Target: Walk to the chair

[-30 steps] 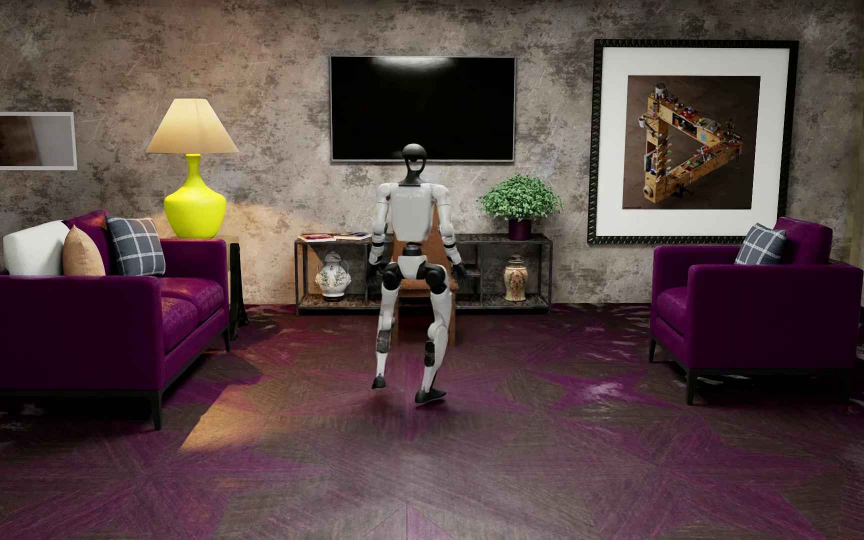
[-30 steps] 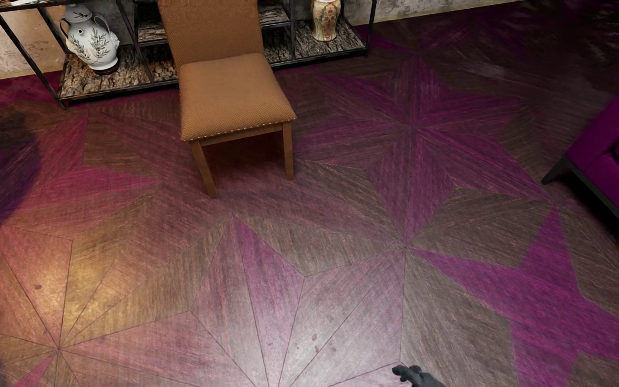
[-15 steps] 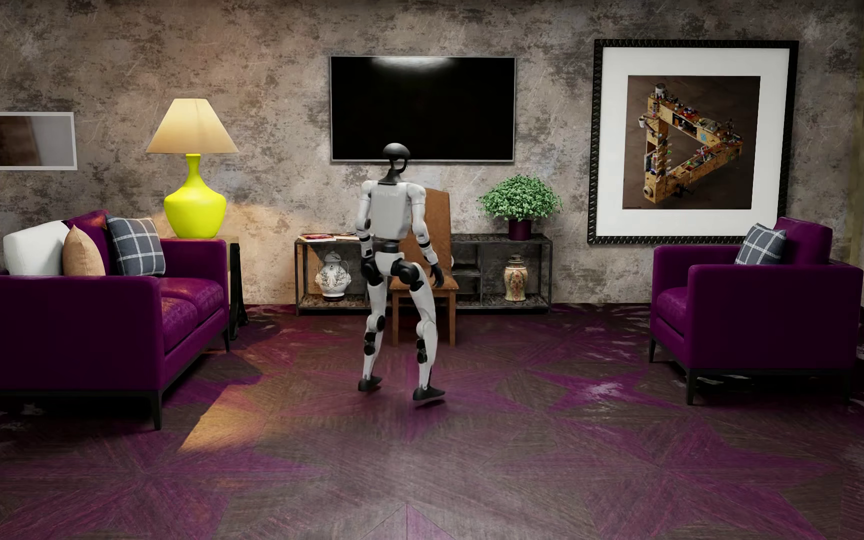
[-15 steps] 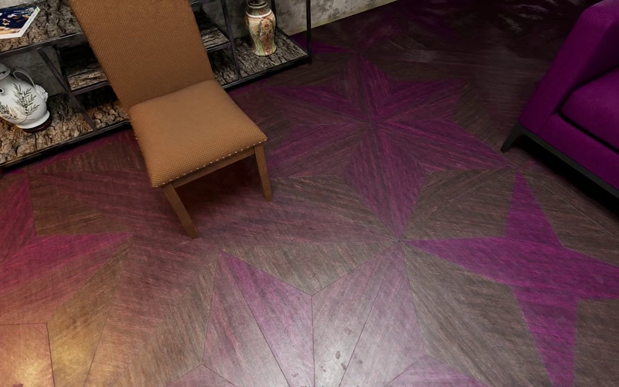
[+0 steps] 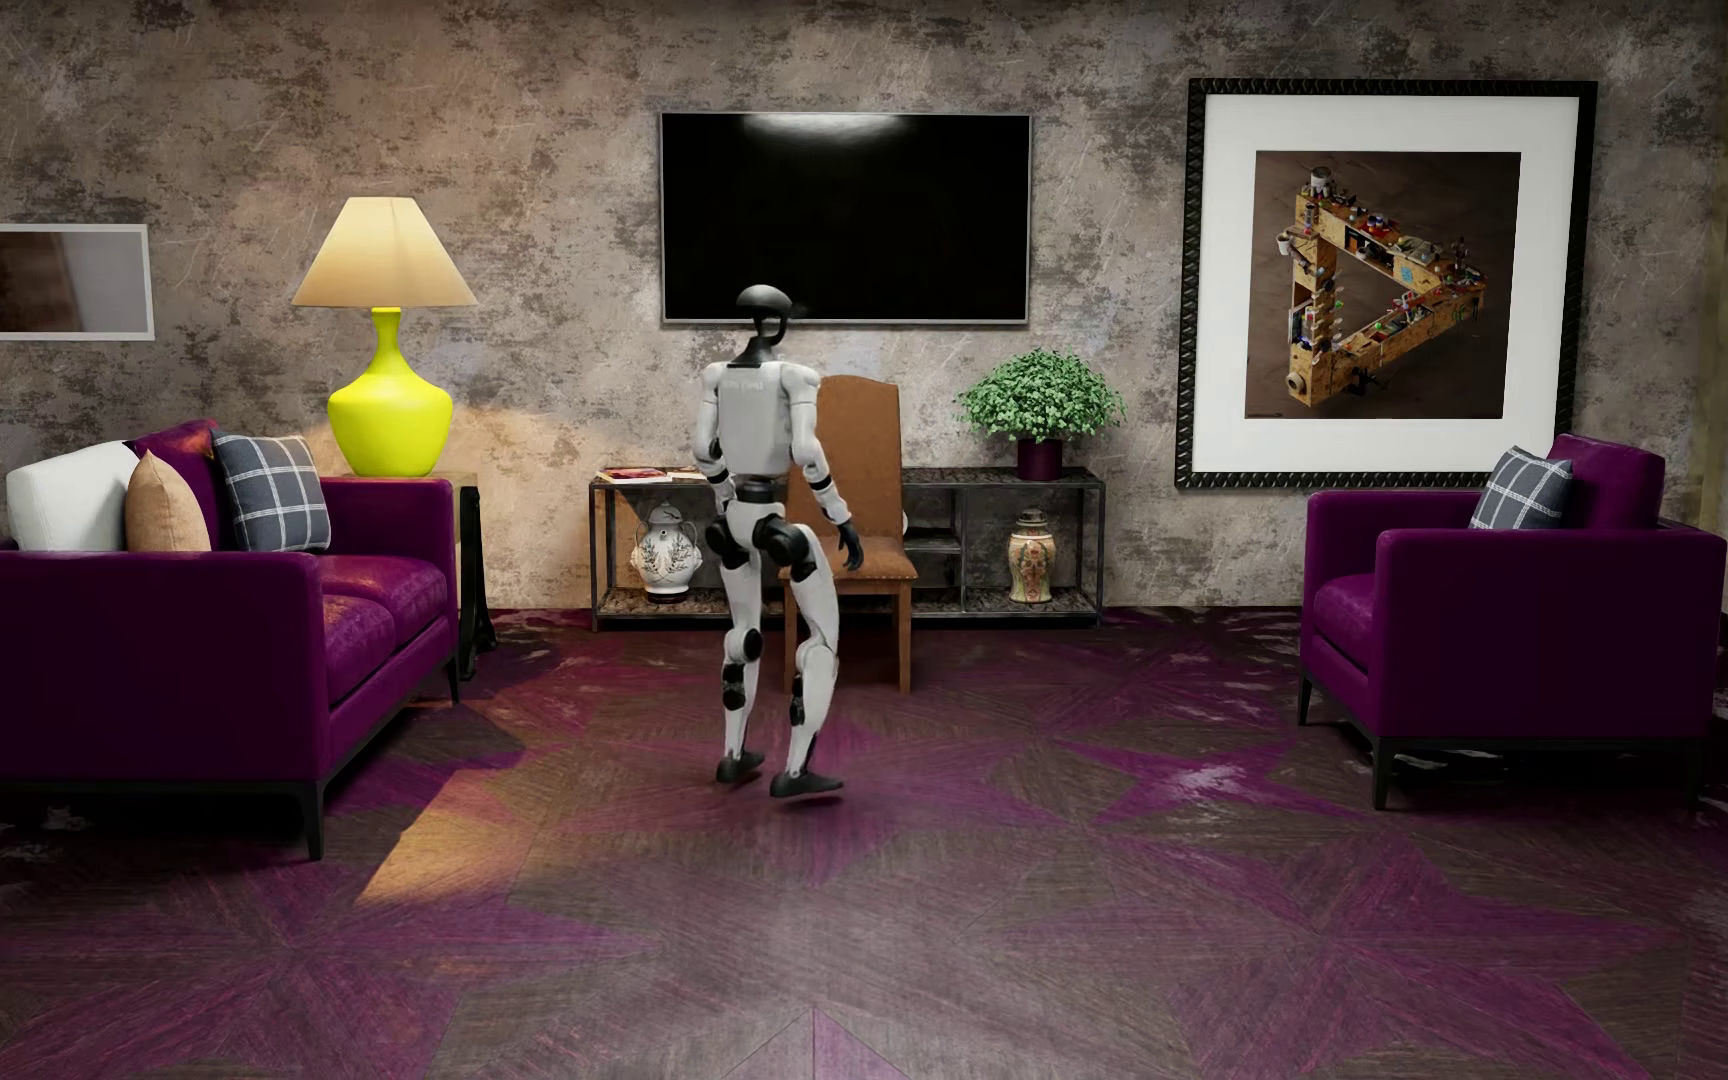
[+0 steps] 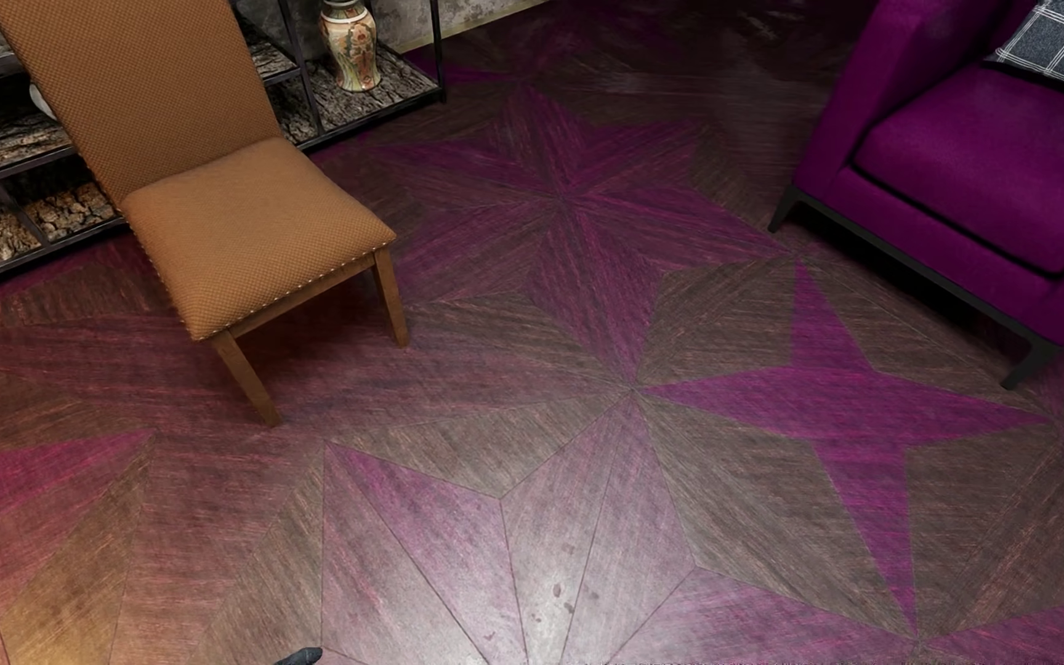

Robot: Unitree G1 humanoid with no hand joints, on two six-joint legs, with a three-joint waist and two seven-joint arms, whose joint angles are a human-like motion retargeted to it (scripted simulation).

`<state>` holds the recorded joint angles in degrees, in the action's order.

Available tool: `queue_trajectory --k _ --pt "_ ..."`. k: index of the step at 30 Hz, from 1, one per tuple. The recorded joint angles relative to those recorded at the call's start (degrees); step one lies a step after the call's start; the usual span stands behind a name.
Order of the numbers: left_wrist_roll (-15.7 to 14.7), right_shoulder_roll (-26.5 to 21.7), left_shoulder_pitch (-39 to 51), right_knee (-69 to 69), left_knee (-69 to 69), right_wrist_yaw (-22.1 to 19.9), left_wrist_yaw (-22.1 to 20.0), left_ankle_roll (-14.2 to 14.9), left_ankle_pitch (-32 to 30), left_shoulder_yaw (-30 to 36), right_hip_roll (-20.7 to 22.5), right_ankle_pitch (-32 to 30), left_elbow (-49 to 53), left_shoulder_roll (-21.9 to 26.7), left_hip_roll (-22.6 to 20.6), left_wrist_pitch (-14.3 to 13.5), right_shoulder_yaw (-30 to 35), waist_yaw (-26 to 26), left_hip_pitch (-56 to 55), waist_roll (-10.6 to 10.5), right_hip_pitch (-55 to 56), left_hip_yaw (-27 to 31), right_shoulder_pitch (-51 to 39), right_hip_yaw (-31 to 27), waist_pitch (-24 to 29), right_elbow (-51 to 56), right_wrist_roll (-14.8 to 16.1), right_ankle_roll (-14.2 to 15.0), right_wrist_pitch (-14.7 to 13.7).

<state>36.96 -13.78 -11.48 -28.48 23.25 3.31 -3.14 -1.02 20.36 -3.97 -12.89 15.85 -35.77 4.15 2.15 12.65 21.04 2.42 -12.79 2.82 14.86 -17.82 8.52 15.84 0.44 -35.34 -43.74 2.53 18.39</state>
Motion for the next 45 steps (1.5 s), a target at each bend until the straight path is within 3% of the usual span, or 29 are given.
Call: queue_trajectory --k 7,11,14,16,17,20,27,29,32,35,37,39,40,42,45 --pt "-0.3 -0.2 0.0 4.8 -1.9 -0.2 0.2 -0.5 -0.9 -0.9 2.1 -2.6 -2.2 -1.5 1.3 0.2 0.5 0.0 0.3 -0.8 -1.0 -1.1 -1.5 -0.3 -0.5 -0.7 1.0 1.1 0.6" --pt "-0.2 -0.7 0.0 0.3 -2.2 -0.6 0.3 -0.8 -0.6 -1.6 1.5 -2.9 -4.4 -1.5 1.7 0.7 0.3 0.2 0.8 -1.2 1.7 -3.0 -2.3 0.0 -0.4 -1.4 1.7 -0.5 0.4" --pt "0.2 -1.5 -0.3 -4.6 -2.8 -0.3 0.3 -0.8 -0.7 -1.2 -2.9 -2.1 -5.6 -1.4 1.9 0.8 0.3 0.6 1.7 -1.2 3.0 -5.7 -3.1 13.4 -0.4 -1.3 1.7 -4.4 0.3" --pt "0.4 -1.5 -0.5 -3.6 -3.3 -1.0 0.5 -0.4 -0.7 -1.0 -3.6 -1.2 -5.9 -0.9 2.0 0.9 -0.4 0.4 2.6 -1.0 1.8 -7.0 -3.1 20.3 -0.6 -1.0 1.9 -8.2 0.3" --pt "0.5 -1.2 -0.5 -2.1 -3.5 -1.4 0.4 -0.1 -0.6 -1.1 -3.1 -1.1 -6.0 -0.5 2.3 0.9 -0.6 0.2 2.9 -0.9 0.8 -7.4 -2.9 21.5 -0.7 -0.9 1.9 -8.6 0.3" --pt "0.1 -0.7 -0.5 1.8 -3.5 -1.3 -0.2 1.0 -0.2 -2.0 -0.8 -0.9 -6.4 -0.2 3.3 1.3 0.3 -0.6 4.5 -1.1 -1.9 -8.2 -1.9 20.2 -0.9 -1.6 1.5 -5.6 0.1" --pt "-0.2 1.5 -0.7 5.0 3.4 -0.7 0.0 4.3 0.9 -2.2 5.6 -0.1 -5.4 -0.5 10.0 0.4 1.5 -1.4 4.9 -2.5 -3.6 -11.8 -1.1 16.2 -1.1 -5.3 2.9 -5.8 0.5" --pt "-0.1 1.8 -0.4 4.3 13.4 -0.5 -0.4 5.0 -0.6 -2.5 7.2 0.8 -4.7 -0.6 13.8 0.6 2.3 -1.1 1.3 -3.0 -3.4 -10.7 -0.8 14.1 -0.7 -5.6 2.6 -6.2 0.5" --pt "-0.2 1.4 -1.2 3.5 28.0 -0.1 -0.7 3.1 -3.1 -3.2 9.4 1.5 -3.8 -0.6 17.4 0.7 3.8 -0.1 -6.2 -3.8 -3.2 -4.0 -1.2 10.2 -0.1 -6.1 2.2 -6.5 0.4" --pt "0.1 0.8 -2.3 4.0 28.2 -0.5 0.5 5.9 -1.0 -3.1 10.4 1.4 -4.5 -0.1 15.0 0.7 4.2 0.6 -10.8 -4.1 -3.5 6.8 -2.2 5.7 0.0 -6.5 2.7 -5.2 0.5" --pt "0.3 0.5 -3.1 4.0 20.2 -1.0 0.9 8.6 0.7 -3.6 10.4 1.2 -5.1 -0.1 11.4 1.0 4.1 0.7 -10.6 -4.0 -3.2 15.6 -3.0 2.2 -0.2 -6.6 3.4 -4.2 0.4" --pt "0.4 0.1 -3.9 4.2 10.0 -1.4 0.9 11.2 -1.7 -4.2 9.9 0.8 -5.8 -0.6 6.7 1.2 4.0 0.8 -8.0 -3.7 -3.1 25.6 -3.6 -1.8 -0.4 -6.4 4.3 -3.1 0.3" --pt "0.6 -0.2 -4.2 4.3 7.7 -1.6 0.9 12.0 -2.9 -4.2 9.4 0.5 -6.1 -0.9 6.3 1.2 4.0 0.5 -6.6 -3.7 -3.0 25.3 -3.8 -3.5 -0.5 -6.3 4.6 -2.4 0.3" --pt "1.3 -0.5 -4.8 3.4 5.0 -2.3 1.0 8.9 -0.7 -3.5 8.4 0.3 -6.6 -1.2 6.3 1.1 3.6 -0.2 -3.7 -3.8 -2.1 19.6 -4.3 -6.9 -0.6 -6.4 5.4 -1.1 0.6" --pt "3.6 -0.6 -4.4 4.4 0.0 -3.7 1.7 7.0 -0.8 -0.8 6.2 -1.4 -7.8 -0.6 4.2 0.8 2.4 -0.8 0.2 -3.4 -1.8 14.3 -3.7 -11.2 -0.8 -6.9 7.0 0.9 0.9"
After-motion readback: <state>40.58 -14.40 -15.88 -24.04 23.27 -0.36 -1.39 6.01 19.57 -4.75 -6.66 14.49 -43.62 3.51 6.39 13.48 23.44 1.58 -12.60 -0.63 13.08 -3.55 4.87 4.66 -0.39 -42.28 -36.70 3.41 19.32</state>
